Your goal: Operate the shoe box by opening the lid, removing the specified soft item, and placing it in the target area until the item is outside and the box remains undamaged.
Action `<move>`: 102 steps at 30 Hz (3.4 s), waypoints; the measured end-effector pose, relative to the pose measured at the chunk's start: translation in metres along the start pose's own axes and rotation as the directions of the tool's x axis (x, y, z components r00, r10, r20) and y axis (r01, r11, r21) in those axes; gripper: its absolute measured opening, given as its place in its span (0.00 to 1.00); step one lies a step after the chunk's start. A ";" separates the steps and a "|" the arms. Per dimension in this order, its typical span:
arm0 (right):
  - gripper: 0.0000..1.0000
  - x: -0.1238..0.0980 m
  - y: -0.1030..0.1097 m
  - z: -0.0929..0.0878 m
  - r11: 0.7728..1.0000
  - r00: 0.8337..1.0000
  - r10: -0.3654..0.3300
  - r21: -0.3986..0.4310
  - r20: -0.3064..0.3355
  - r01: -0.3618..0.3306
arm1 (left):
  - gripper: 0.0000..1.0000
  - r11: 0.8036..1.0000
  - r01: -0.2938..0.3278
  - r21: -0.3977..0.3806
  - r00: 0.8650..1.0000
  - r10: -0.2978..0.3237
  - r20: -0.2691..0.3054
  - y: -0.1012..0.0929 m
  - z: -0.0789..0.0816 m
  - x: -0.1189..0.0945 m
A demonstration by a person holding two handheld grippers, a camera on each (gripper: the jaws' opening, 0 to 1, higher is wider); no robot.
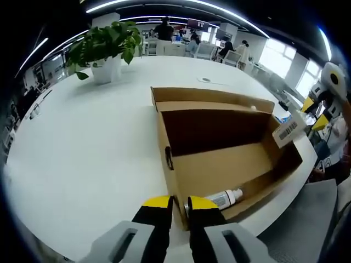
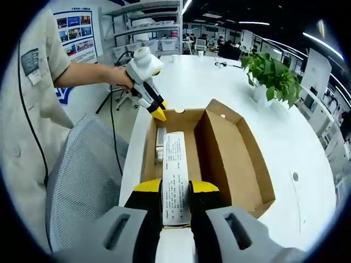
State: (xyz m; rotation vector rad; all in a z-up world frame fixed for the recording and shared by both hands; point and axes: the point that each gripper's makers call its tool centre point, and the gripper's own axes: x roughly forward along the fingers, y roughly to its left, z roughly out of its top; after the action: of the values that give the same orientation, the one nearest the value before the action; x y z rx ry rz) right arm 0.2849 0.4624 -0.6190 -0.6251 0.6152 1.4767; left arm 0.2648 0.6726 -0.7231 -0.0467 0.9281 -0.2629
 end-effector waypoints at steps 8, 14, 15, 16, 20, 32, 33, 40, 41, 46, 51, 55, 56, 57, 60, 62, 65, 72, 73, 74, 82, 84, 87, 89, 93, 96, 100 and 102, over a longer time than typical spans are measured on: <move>0.16 -0.031 -0.008 0.006 0.999 1.000 -0.020 -0.038 0.008 0.020 | 0.10 1.000 -0.003 0.007 1.000 0.003 -0.014 0.000 0.000 0.000; 0.16 -0.057 -0.018 -0.001 0.998 0.999 -0.045 -0.045 0.004 0.045 | 0.11 1.000 -0.001 0.004 1.000 0.001 -0.020 0.000 0.000 0.000; 0.16 -0.061 -0.020 -0.003 0.998 0.999 -0.047 -0.045 0.003 0.047 | 0.10 1.000 -0.002 0.004 1.000 0.002 -0.020 0.000 0.000 0.000; 0.16 -0.064 -0.020 -0.005 0.998 0.999 -0.050 -0.046 0.002 0.050 | 0.10 1.000 -0.004 0.004 1.000 0.004 -0.021 0.000 0.000 0.000; 0.16 -0.079 -0.027 -0.015 0.996 0.997 -0.072 -0.051 -0.008 0.071 | 0.10 1.000 -0.008 0.006 1.000 0.008 -0.024 0.000 0.000 0.001; 0.16 -0.115 -0.048 -0.053 0.991 0.991 -0.122 -0.060 -0.062 0.118 | 0.10 1.000 -0.008 0.005 1.000 0.008 -0.028 0.000 0.000 0.000; 0.16 -0.117 -0.050 -0.056 0.991 0.990 -0.125 -0.057 -0.068 0.121 | 0.10 1.000 -0.008 0.004 1.000 0.008 -0.029 0.000 0.000 0.001; 0.16 -0.130 -0.065 -0.079 0.988 0.983 -0.153 -0.054 -0.102 0.148 | 0.10 1.000 -0.007 -0.002 1.000 0.007 -0.027 0.000 0.000 0.001; 0.16 -0.131 -0.066 -0.081 0.987 0.982 -0.155 -0.053 -0.106 0.150 | 0.10 1.000 -0.006 -0.003 1.000 0.006 -0.027 0.000 0.000 0.001; 0.16 -0.138 -0.078 -0.099 0.985 0.975 -0.174 -0.038 -0.138 0.170 | 0.10 1.000 -0.005 -0.004 1.000 0.005 -0.029 0.000 0.000 0.001; 0.16 -0.143 -0.094 -0.118 0.980 0.966 -0.198 -0.030 -0.164 0.196 | 0.10 1.000 -0.004 -0.007 1.000 0.004 -0.029 0.000 -0.001 0.001; 0.16 -0.144 -0.101 -0.131 0.980 0.963 -0.196 -0.024 -0.187 0.195 | 0.10 1.000 -0.002 -0.011 1.000 0.001 -0.029 0.000 -0.001 0.001; 0.16 -0.144 -0.102 -0.135 0.980 0.960 -0.197 -0.023 -0.198 0.196 | 0.10 1.000 -0.002 -0.012 1.000 0.001 -0.030 0.000 -0.001 0.001; 0.16 -0.144 -0.104 -0.138 0.980 0.959 -0.198 -0.026 -0.204 0.197 | 0.10 1.000 -0.002 -0.013 1.000 0.002 -0.030 0.000 -0.001 0.001; 0.16 -0.146 -0.111 -0.150 0.979 0.954 -0.201 -0.022 -0.223 0.201 | 0.10 1.000 -0.002 -0.017 1.000 0.001 -0.029 0.000 -0.001 0.001; 0.16 -0.146 -0.114 -0.157 0.979 0.951 -0.200 -0.025 -0.234 0.200 | 0.10 1.000 -0.001 -0.019 1.000 0.000 -0.029 0.000 -0.001 0.001; 0.16 -0.148 -0.122 -0.172 0.978 0.942 -0.208 -0.035 -0.264 0.206 | 0.11 1.000 0.000 -0.017 1.000 -0.001 -0.031 0.000 -0.001 0.001; 0.16 -0.148 -0.139 -0.200 0.976 0.931 -0.215 -0.021 -0.296 0.218 | 0.11 1.000 -0.002 -0.020 0.999 0.001 -0.033 0.001 -0.001 0.001; 0.16 -0.147 -0.141 -0.205 0.975 0.929 -0.215 -0.020 -0.300 0.219 | 0.11 1.000 -0.002 -0.023 0.999 0.001 -0.033 0.001 -0.002 0.002; 0.16 -0.146 -0.142 -0.208 0.975 0.928 -0.215 -0.019 -0.303 0.219 | 0.11 1.000 -0.002 -0.023 0.999 0.001 -0.033 0.001 -0.001 0.002; 0.16 -0.139 -0.152 -0.237 0.980 0.916 -0.191 -0.010 -0.353 0.200 | 0.10 1.000 -0.006 -0.022 0.999 0.005 -0.038 0.001 -0.002 0.002; 0.16 -0.137 -0.154 -0.243 0.981 0.912 -0.187 -0.011 -0.365 0.196 | 0.10 1.000 -0.006 -0.025 0.999 0.005 -0.037 0.001 -0.002 0.002; 0.16 -0.135 -0.158 -0.256 0.980 0.904 -0.191 -0.016 -0.384 0.200 | 0.10 1.000 -0.007 -0.027 0.999 0.006 -0.035 0.001 -0.002 0.002; 0.16 -0.133 -0.159 -0.266 0.980 0.903 -0.182 0.006 -0.390 0.200 | 0.10 1.000 -0.008 -0.027 0.999 0.007 -0.033 0.000 -0.002 0.002; 0.16 -0.133 -0.160 -0.286 0.982 0.889 -0.169 0.008 -0.425 0.190 | 0.10 1.000 -0.008 -0.026 0.999 0.007 -0.032 0.000 -0.002 0.002; 0.16 -0.136 -0.162 -0.291 0.980 0.889 -0.167 0.025 -0.425 0.196 | 0.11 1.000 -0.008 -0.022 0.999 0.007 -0.035 0.001 -0.001 0.002; 0.16 -0.137 -0.160 -0.303 0.984 0.873 -0.151 0.010 -0.464 0.176 | 0.11 1.000 -0.009 -0.015 0.999 0.008 -0.042 0.000 -0.001 0.002; 0.16 -0.137 -0.160 -0.309 0.986 0.865 -0.146 0.005 -0.481 0.169 | 0.11 1.000 -0.010 -0.012 0.999 0.009 -0.043 0.000 -0.001 0.002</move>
State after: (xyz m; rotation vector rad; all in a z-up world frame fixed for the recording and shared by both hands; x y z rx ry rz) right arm 0.4453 0.1459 -0.7364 -0.9953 0.9553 1.1493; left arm 0.2649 0.6720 -0.7258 -0.0483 0.9729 -0.2498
